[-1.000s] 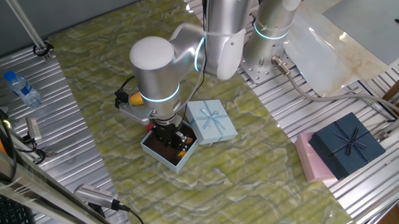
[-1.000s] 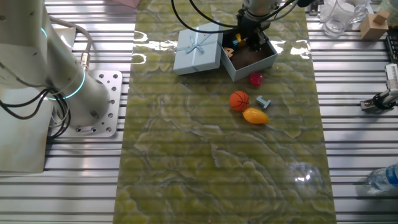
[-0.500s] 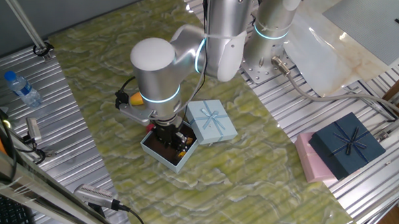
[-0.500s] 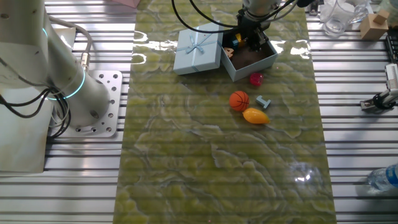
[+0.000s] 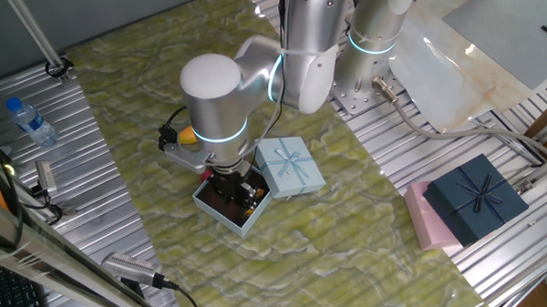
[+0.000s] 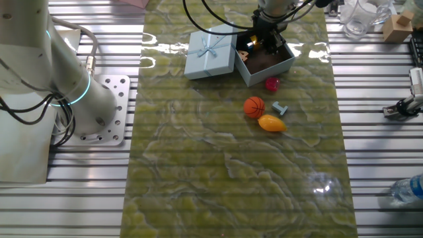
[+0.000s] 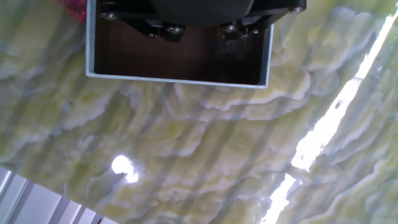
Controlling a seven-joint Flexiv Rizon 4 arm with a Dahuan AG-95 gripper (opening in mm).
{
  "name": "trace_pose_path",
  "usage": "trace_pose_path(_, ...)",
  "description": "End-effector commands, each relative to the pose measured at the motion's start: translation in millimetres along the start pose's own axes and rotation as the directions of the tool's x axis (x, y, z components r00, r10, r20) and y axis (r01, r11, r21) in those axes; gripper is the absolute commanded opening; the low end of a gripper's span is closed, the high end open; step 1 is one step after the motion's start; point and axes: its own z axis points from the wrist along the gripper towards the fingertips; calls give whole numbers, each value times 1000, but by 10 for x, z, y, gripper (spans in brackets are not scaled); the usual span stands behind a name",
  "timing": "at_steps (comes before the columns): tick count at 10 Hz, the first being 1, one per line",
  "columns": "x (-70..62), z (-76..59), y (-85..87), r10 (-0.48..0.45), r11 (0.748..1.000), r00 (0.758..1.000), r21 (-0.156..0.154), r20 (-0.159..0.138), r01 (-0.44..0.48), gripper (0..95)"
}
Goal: Take everything out of the gift box
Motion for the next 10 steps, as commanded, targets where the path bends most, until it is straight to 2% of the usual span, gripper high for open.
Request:
trace_pose_path(1,-12,32,-49,-2,1000,1000,19,1,2,380)
trace_pose_path(2,-18,38,-71,-3,1000,1000,21,0,3,380)
trace_pose_path(3,-28,50,-118,-5,999,1000,43,-5,5,380)
trace_pose_path(5,-32,74,-198,-15,999,1000,50,-7,15,380)
trace_pose_path(6,-27,124,-256,-19,996,1000,85,-21,20,380)
trace_pose_path(8,12,194,-361,-29,996,1000,87,0,28,380)
trace_pose_path(9,30,152,-375,-31,997,1000,76,3,31,380)
trace_pose_path(10,43,48,-407,-47,996,999,82,-5,47,380)
